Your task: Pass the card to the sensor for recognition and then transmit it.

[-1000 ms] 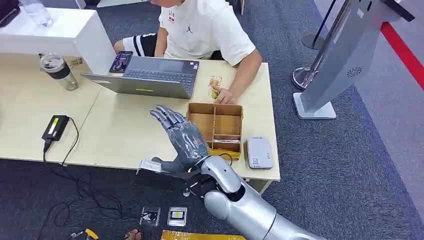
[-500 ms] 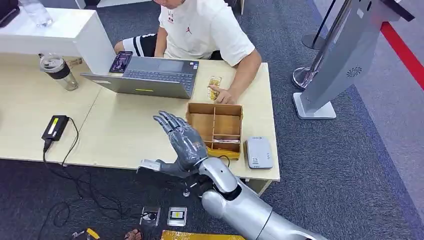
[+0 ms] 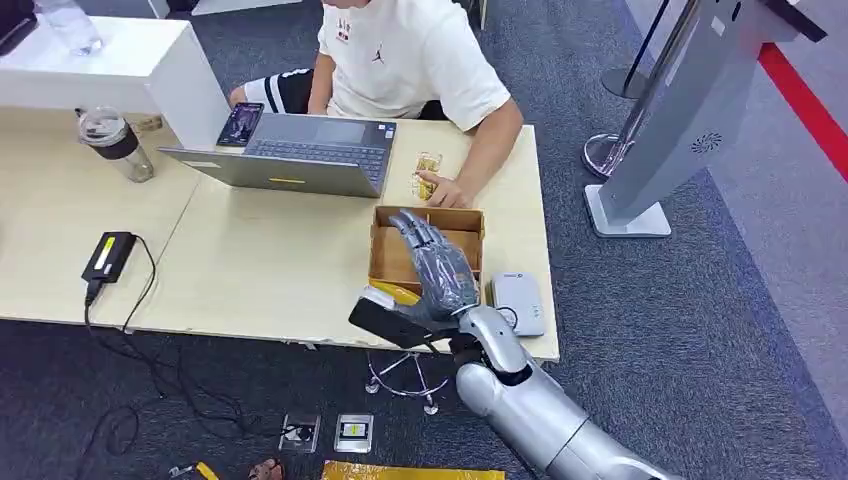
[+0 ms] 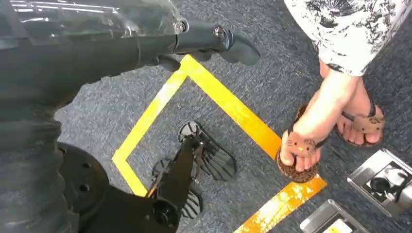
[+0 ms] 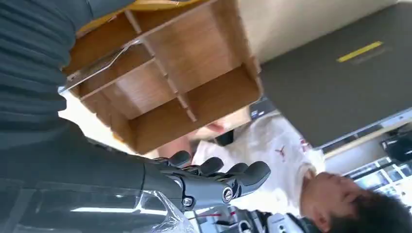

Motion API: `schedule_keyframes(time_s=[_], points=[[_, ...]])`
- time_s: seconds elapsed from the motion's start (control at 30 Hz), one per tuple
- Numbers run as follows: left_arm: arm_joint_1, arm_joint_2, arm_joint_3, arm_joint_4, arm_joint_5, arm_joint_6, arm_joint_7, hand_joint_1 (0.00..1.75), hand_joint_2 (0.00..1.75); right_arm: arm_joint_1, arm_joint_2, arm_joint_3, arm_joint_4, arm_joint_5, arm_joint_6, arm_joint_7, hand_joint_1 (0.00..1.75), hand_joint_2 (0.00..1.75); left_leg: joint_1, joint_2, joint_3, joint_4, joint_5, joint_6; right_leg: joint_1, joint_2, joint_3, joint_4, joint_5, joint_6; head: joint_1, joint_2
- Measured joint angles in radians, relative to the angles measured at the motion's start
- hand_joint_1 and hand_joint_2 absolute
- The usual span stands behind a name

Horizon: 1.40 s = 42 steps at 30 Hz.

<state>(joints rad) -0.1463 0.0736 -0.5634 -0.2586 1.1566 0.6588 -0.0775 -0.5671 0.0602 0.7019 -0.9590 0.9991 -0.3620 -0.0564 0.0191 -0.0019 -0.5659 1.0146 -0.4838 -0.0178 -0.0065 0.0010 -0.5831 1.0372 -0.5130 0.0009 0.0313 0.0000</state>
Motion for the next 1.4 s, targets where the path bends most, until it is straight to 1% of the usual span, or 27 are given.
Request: schedule_keyframes(time_s=[0.27,0.47,0.57,0.73,0.97,1.13,1.27,1.4], points=[[0.001,-0.016,0.0,0.012,0.016,0.011,-0.027,0.0,1.75,0.037,-0.051,-0.076,0.0,0.016,-0.026,0.027,0.0,1.75,0.0,0.0,0.0,0.0,0.0,0.0,0.0,0.0,0.0,0.0,0.0,0.0,0.0,0.0],[0.001,-0.018,0.0,0.019,0.017,0.004,-0.034,0.0,1.75,0.055,-0.073,-0.109,0.0,0.018,-0.025,0.032,0.0,1.75,0.0,0.0,0.0,0.0,0.0,0.0,0.0,0.0,0.0,0.0,0.0,0.0,0.0,0.0],[0.0,-0.018,0.0,0.022,0.017,-0.006,-0.034,0.0,1.75,0.061,-0.08,-0.112,0.0,0.024,-0.017,0.027,0.0,1.75,0.0,0.0,0.0,0.0,0.0,0.0,0.0,0.0,0.0,0.0,0.0,0.0,0.0,0.0],[0.0,-0.018,0.0,0.027,0.016,-0.018,-0.036,0.0,1.75,0.074,-0.084,-0.112,0.0,0.045,0.003,0.014,0.0,1.75,0.0,0.0,0.0,0.0,0.0,0.0,0.0,0.0,0.0,0.0,0.0,0.0,0.0,0.0],[0.0,-0.018,0.0,0.029,0.013,-0.032,-0.036,0.0,1.75,0.079,-0.081,-0.108,0.0,0.061,0.003,-0.011,0.0,1.75,0.0,0.0,0.0,0.0,0.0,0.0,0.0,0.0,0.0,0.0,0.0,0.0,0.0,0.0],[-0.002,-0.013,0.0,0.031,0.014,-0.071,-0.033,0.0,1.75,0.081,-0.08,-0.105,0.0,0.079,0.0,-0.041,0.0,1.75,0.0,0.0,0.0,0.0,0.0,0.0,0.0,0.0,0.0,0.0,0.0,0.0,0.0,0.0],[-0.006,-0.006,0.0,0.031,0.011,-0.085,-0.032,0.0,1.75,0.089,-0.07,-0.103,0.0,0.095,-0.002,-0.061,0.0,1.75,0.0,0.0,0.0,0.0,0.0,0.0,0.0,-0.001,0.0,0.0,0.0,0.0,0.0,0.0],[-0.006,-0.003,0.0,0.031,0.006,-0.089,-0.032,0.0,1.75,0.091,-0.065,-0.103,0.0,0.104,-0.007,-0.059,0.0,1.75,0.0,0.0,-0.001,0.0,0.0,0.0,0.0,-0.001,0.0,0.0,0.0,0.0,0.0,0.0]])
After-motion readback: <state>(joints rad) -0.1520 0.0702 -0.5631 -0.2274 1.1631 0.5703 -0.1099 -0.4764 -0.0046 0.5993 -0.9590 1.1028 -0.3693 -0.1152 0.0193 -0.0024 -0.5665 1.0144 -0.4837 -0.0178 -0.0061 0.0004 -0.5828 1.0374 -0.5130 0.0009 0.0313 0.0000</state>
